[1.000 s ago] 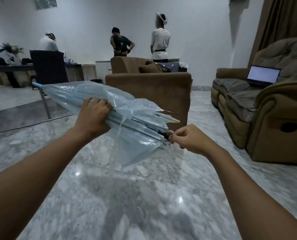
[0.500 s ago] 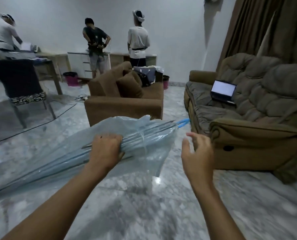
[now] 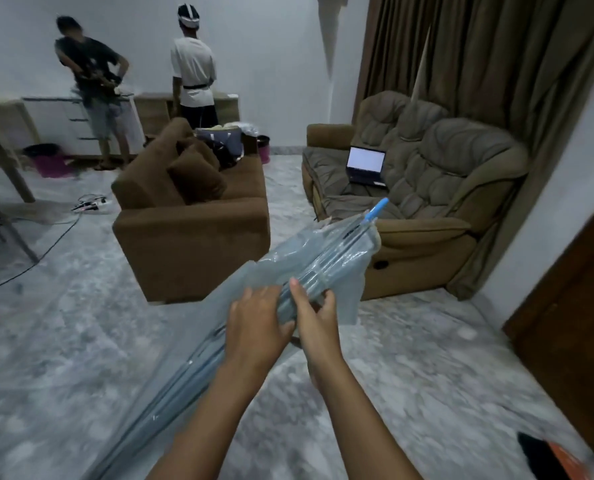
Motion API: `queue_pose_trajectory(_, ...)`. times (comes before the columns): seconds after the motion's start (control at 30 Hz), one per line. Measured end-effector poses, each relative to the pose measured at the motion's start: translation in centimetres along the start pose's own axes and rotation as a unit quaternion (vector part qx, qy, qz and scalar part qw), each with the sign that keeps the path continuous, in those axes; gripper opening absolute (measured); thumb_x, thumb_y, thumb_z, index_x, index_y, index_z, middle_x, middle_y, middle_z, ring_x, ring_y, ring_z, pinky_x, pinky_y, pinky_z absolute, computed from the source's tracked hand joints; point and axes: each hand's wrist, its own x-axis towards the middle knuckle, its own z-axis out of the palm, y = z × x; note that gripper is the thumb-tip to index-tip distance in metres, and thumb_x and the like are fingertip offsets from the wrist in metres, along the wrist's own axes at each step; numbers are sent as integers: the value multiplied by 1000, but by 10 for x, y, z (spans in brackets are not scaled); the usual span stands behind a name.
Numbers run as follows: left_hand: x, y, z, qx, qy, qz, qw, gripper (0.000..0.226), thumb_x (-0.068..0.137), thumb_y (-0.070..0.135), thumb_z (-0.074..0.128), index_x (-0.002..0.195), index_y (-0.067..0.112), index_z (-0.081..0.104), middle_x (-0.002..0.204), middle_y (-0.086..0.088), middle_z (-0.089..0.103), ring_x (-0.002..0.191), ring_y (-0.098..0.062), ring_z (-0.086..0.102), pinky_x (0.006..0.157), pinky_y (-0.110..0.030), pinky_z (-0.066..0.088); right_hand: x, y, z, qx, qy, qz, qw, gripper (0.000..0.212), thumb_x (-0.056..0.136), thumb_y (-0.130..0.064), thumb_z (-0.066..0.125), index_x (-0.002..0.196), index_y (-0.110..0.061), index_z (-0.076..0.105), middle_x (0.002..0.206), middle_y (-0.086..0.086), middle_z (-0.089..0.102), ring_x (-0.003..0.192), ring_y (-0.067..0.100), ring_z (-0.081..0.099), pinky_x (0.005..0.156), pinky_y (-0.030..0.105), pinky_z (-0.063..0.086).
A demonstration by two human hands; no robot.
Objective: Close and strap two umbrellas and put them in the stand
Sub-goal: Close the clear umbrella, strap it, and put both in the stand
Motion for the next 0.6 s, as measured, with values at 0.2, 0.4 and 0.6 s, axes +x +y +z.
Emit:
queue_pose_trajectory(0.2,-4,8,-6,-123,-56,81,988,50,77,47,69,121,26,60,109,7,66,102,-17,56,77,-31,45,-12,-7,-16,47,94,-74,992,38,88,-29,73,121,-30,53,108,2,74,92,13,74,85,36,60)
queue_pose_trajectory(0.4,-9,12,-12,-257,-55,205,943,55,72,50,68,119,21,64,100,3,54,94,-16,58,75,-32,52,-20,-8,-45,94,162,-96,978,40,92,-13,67,128,-21,53,109,8,74,96,24,74,86,48,60)
queue_pose_trajectory(0.6,-17,28,-1,-151,193,232,941,41,81,32,69,118,15,67,135,-16,48,132,-35,40,108,-47,36,-37,-7,-71,81,195,-115,971,40,90,-21,71,126,-28,55,111,2,74,98,21,74,90,54,57)
